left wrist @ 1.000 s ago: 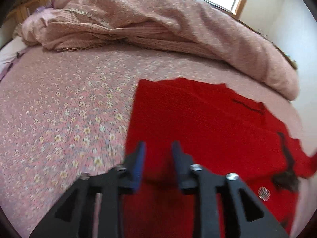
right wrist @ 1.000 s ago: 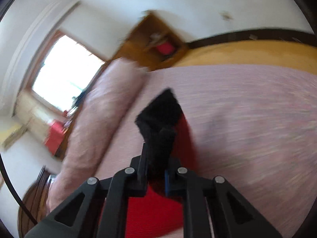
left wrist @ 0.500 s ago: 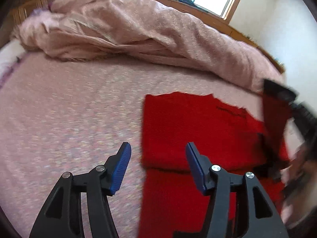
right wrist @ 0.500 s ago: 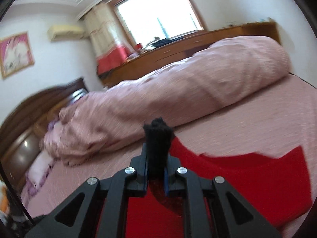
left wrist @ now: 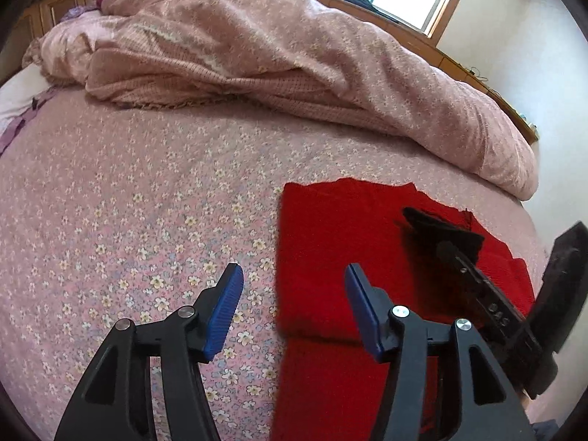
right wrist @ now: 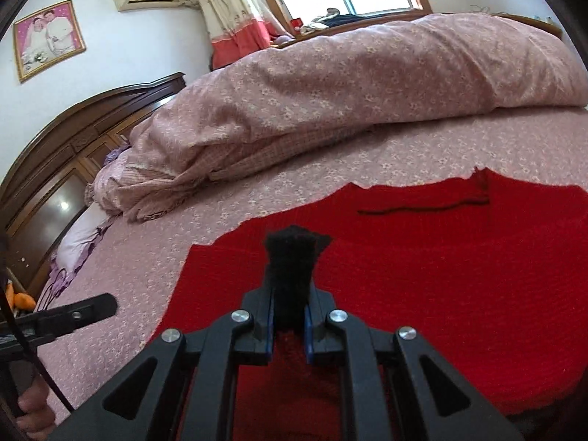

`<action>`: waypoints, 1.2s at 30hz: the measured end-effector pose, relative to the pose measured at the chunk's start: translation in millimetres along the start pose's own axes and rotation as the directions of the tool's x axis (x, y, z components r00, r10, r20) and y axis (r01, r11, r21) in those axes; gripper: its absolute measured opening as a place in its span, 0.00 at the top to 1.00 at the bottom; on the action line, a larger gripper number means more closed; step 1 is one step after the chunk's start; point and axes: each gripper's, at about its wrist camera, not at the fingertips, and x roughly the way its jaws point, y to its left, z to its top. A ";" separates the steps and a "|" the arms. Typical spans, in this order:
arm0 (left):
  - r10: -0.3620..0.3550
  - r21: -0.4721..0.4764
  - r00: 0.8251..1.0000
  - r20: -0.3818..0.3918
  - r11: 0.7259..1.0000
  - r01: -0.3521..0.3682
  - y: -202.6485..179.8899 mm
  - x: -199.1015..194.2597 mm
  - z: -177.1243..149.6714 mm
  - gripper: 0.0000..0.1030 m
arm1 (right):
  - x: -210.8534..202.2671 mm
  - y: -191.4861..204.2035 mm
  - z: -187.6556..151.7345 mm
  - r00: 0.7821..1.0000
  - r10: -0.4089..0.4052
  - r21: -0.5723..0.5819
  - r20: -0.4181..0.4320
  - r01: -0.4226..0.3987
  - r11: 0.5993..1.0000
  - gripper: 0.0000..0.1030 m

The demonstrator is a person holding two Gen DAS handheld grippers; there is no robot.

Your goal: Fold small clothes

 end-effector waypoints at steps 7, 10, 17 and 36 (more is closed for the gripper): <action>-0.001 -0.012 1.000 -0.011 1.000 0.001 1.6 1.6 -0.1 0.50 | -10.3 15.7 -2.3 0.998 0.063 -0.087 0.018 -0.061 0.994 0.89; -0.005 -0.010 1.000 -0.011 1.000 0.005 1.4 1.1 0.5 0.50 | -8.9 25.2 -6.2 0.997 0.078 -0.134 -0.003 -0.077 0.988 0.88; -0.004 0.009 0.999 -0.035 1.000 0.004 -2.8 5.1 0.8 0.50 | 6.1 29.2 -13.0 0.992 0.060 -0.140 -0.107 -0.075 0.987 0.67; -0.245 0.015 0.959 -0.143 0.968 0.250 -54.8 38.7 -4.6 0.50 | -112.6 -102.0 -7.5 0.981 -0.153 -0.069 -0.121 0.146 0.987 0.59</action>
